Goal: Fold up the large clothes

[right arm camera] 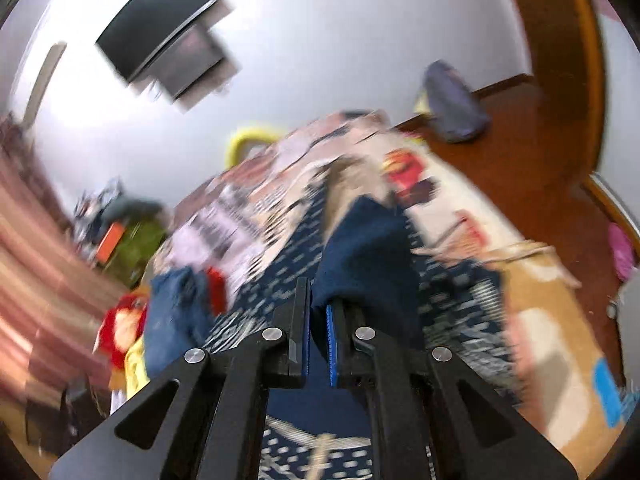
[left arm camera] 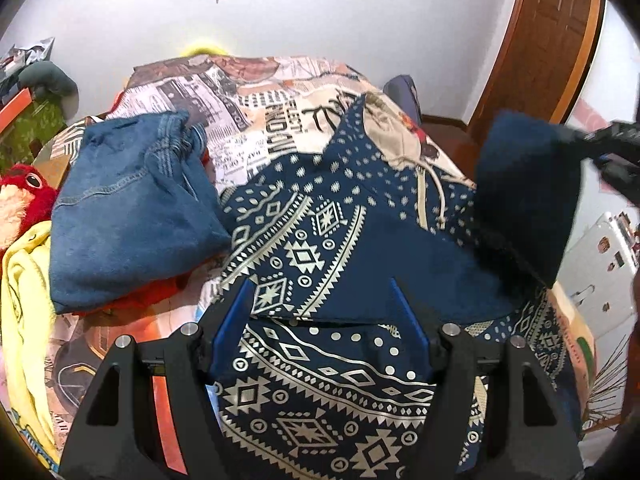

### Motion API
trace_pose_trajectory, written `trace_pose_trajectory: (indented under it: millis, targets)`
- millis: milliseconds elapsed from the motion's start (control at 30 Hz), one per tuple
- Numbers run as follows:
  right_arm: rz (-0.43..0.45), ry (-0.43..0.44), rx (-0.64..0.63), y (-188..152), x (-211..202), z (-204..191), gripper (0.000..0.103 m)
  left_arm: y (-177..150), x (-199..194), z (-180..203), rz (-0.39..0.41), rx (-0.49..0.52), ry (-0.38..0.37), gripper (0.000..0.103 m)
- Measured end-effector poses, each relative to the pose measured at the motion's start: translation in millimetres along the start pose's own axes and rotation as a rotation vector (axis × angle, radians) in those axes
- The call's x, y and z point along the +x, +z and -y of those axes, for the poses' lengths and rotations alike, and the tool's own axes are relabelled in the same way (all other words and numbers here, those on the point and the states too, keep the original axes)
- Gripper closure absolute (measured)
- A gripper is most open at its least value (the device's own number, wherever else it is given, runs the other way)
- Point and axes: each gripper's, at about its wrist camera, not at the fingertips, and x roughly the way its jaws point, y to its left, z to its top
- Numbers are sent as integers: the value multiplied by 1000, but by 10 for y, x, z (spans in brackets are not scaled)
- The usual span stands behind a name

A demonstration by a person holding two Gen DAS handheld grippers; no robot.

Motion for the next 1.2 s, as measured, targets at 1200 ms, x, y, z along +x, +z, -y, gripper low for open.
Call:
trace_pose_trajectory:
  millis: [1200]
  targets:
    - [-278, -314, -283, -862, 203, 373, 66, 42, 297, 881, -54, 346, 60, 33]
